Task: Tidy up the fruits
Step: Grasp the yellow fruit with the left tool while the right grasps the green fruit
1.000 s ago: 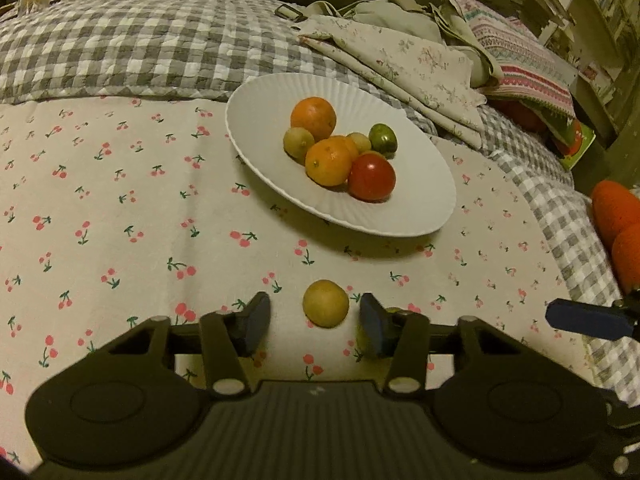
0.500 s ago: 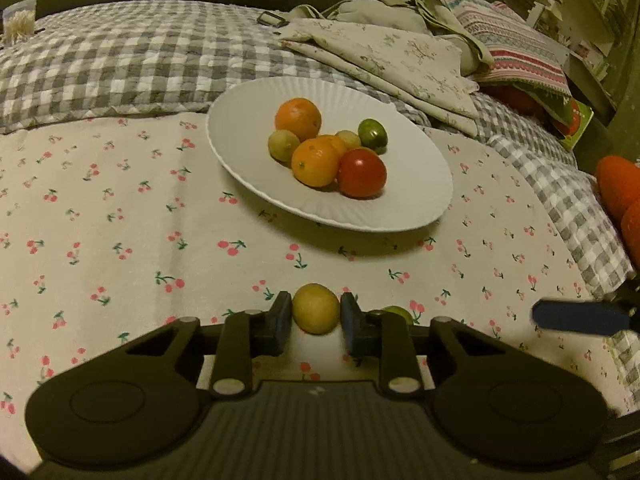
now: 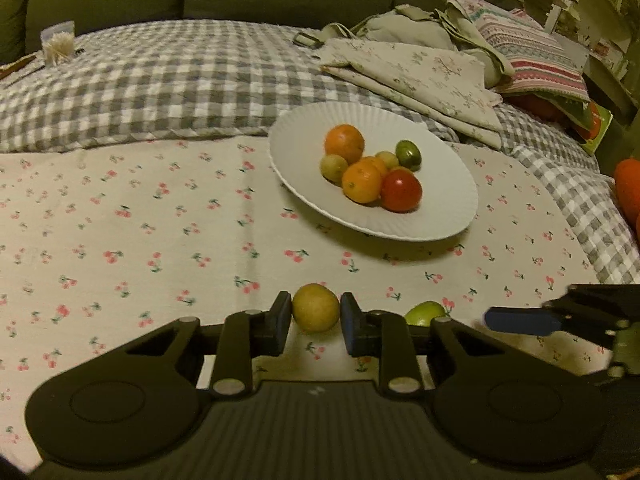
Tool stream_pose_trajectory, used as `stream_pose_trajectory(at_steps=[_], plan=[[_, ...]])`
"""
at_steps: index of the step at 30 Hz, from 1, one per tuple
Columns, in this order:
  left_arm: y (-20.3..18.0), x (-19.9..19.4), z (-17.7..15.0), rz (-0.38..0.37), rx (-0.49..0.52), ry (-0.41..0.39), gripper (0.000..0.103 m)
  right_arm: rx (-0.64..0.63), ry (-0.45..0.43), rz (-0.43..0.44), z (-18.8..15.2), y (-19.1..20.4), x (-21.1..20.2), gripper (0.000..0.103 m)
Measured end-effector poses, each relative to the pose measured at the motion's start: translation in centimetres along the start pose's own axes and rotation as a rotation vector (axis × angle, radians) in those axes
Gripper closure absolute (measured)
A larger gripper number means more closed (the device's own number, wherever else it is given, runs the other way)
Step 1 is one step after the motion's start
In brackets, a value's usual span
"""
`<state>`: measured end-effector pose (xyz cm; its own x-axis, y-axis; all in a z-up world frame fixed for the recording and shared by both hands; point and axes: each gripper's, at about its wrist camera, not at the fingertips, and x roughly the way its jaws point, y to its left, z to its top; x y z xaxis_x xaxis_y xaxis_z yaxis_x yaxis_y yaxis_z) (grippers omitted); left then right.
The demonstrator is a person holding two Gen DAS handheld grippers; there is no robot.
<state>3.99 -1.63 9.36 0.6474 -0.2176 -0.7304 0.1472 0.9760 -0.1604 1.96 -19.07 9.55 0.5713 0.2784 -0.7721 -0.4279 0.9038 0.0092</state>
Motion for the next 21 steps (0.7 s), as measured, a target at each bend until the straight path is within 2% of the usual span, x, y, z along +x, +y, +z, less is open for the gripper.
stream_pose_trajectory(at_steps=[8, 16, 18, 19, 20, 21], plan=[[0.8, -1.2, 0.2, -0.008, -0.009, 0.015, 0.078, -0.063, -0.012, -0.027, 0.1, 1.4, 3.0, 0.048], [0.8, -1.2, 0.1, -0.005, -0.007, 0.017, 0.078, -0.073, -0.047, -0.059, -0.2, 2.3, 4.2, 0.05], [0.7, -1.2, 0.1, -0.004, -0.003, 0.015, 0.078, -0.061, -0.053, -0.06, -0.2, 2.2, 4.2, 0.053], [0.7, -1.2, 0.1, -0.005, -0.001, 0.015, 0.078, -0.057, -0.052, -0.055, -0.1, 2.1, 4.2, 0.065], [0.6, -1.2, 0.2, -0.006, 0.0, 0.015, 0.078, -0.052, -0.05, -0.053, 0.0, 2.0, 4.2, 0.071], [0.6, -1.1, 0.2, -0.006, 0.001, 0.015, 0.078, -0.042, -0.046, -0.055, 0.2, 2.0, 4.1, 0.071]])
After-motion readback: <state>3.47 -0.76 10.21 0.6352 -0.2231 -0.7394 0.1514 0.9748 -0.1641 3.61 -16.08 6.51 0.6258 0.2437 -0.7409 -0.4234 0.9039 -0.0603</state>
